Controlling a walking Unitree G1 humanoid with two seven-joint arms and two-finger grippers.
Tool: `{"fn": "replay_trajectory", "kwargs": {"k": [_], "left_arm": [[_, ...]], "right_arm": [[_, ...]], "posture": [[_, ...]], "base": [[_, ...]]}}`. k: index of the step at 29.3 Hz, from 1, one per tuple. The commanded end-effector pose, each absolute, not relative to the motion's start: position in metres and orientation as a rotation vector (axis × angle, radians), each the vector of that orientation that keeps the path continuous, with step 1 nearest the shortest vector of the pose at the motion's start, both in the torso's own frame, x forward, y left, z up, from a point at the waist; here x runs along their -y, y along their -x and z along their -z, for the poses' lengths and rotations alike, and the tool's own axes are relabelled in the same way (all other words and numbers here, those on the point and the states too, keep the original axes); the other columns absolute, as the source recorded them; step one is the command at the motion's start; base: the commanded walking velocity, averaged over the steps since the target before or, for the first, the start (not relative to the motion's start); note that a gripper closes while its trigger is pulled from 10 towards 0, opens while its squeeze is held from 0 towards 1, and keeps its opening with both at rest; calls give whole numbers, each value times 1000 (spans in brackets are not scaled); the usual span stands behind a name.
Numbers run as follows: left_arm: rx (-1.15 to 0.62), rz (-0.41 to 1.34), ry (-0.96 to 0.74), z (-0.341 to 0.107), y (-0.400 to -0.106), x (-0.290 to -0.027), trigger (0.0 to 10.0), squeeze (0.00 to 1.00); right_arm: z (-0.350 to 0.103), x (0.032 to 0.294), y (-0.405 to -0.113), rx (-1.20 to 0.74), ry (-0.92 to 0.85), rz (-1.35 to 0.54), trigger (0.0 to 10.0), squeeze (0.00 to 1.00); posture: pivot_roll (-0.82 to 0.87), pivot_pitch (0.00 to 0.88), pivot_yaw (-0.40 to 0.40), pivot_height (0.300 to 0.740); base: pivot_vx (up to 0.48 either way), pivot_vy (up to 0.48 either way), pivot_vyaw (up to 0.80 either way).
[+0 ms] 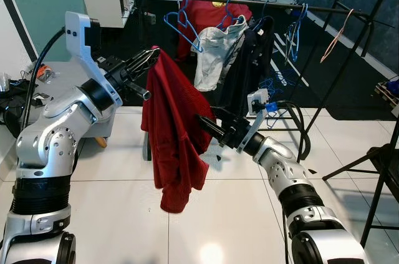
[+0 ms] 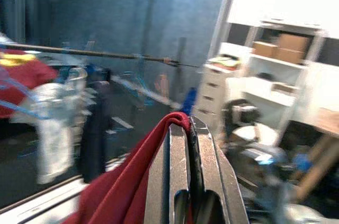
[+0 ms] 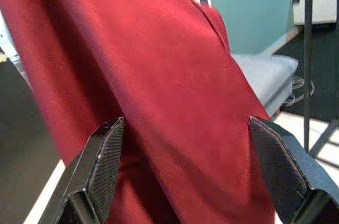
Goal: Hang hanger
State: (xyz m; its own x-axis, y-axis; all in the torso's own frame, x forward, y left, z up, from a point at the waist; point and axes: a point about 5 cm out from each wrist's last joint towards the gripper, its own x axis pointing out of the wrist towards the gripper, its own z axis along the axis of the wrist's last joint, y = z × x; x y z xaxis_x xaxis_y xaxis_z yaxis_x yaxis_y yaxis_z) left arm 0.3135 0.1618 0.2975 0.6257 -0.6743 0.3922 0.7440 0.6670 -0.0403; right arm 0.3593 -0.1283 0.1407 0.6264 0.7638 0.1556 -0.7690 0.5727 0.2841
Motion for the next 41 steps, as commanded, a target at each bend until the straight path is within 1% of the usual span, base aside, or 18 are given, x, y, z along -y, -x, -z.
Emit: {"fn": "replay_trajectory", "kwargs": {"k": [1, 3, 6, 11, 15, 20, 22, 24, 27, 30, 31, 32, 33, 35, 37, 40, 41], "left_arm": [[377, 887, 201, -301, -306, -158, 0, 0], [377, 887, 201, -301, -306, -158, 0, 0], [376, 891, 198, -302, -306, -159, 0, 0], [376, 895, 200, -302, -305, -159, 0, 0], [371, 955, 209, -304, -300, -158, 0, 0], [366, 1005, 218, -305, -296, -157, 0, 0], [374, 1053, 238, -307, -291, -157, 0, 0], [371, 1082, 245, -307, -288, -156, 0, 0], [362, 1115, 245, -307, -285, -156, 0, 0], [361, 1105, 241, -306, -285, -157, 0, 0], [364, 1045, 227, -306, -289, -159, 0, 0], [364, 1045, 227, -306, -289, -159, 0, 0], [365, 1001, 217, -306, -292, -162, 0, 0], [361, 873, 190, -304, -305, -168, 0, 0], [359, 849, 185, -303, -308, -169, 0, 0], [346, 679, 152, -299, -326, -180, 0, 0], [346, 679, 152, -299, -326, -180, 0, 0]], "right_arm": [[-146, 133, -363, 51, -338, -872, 10000, 0], [-146, 133, -363, 51, -338, -872, 10000, 0], [-155, 136, -366, 125, -342, -836, 10000, 0], [-157, 136, -366, 144, -339, -835, 10000, 0], [-153, 134, -364, 104, -314, -895, 10000, 0], [-144, 130, -361, 26, -334, -977, 10000, 0], [-134, 128, -355, -45, -353, -1049, 10000, 0], [-129, 126, -352, -75, -354, -1083, 10000, 0], [-125, 124, -349, -88, -349, -1105, 10000, 0], [-124, 123, -348, -93, -347, -1123, 10000, 0], [-121, 120, -342, -106, -299, -1192, 10000, 0], [-121, 120, -342, -106, -299, -1192, 10000, 0], [-120, 117, -338, -117, -264, -1244, 10000, 0], [-115, 113, -328, -136, -201, -1329, 10000, 0], [-114, 112, -327, -140, -193, -1341, 10000, 0], [-108, 114, -314, -157, -152, -1404, 10000, 0], [-108, 114, -314, -157, -152, -1404, 10000, 0]], "posture": [[-49, 26, -75, 740], [-49, 26, -75, 740], [-45, 26, -77, 740], [-42, 28, -76, 740], [-39, 36, -74, 740], [-38, 42, -75, 740], [-35, 45, -76, 740], [-33, 46, -78, 740], [-32, 46, -78, 740], [-31, 45, -78, 740], [-32, 46, -78, 740], [-32, 46, -78, 740], [-34, 45, -78, 740], [-37, 47, -75, 740], [-37, 47, -75, 740], [-43, 46, -67, 740], [-43, 46, -67, 740]], "base": [[0, 0, 0], [0, 0, 0], [0, 0, 0], [0, 0, 0], [0, 0, 0], [0, 0, 0], [0, 0, 0], [0, 0, 0], [0, 0, 0], [0, 0, 0], [0, 0, 0], [0, 0, 0], [0, 0, 0], [0, 0, 0], [0, 0, 0], [0, 0, 0], [0, 0, 0]]}}
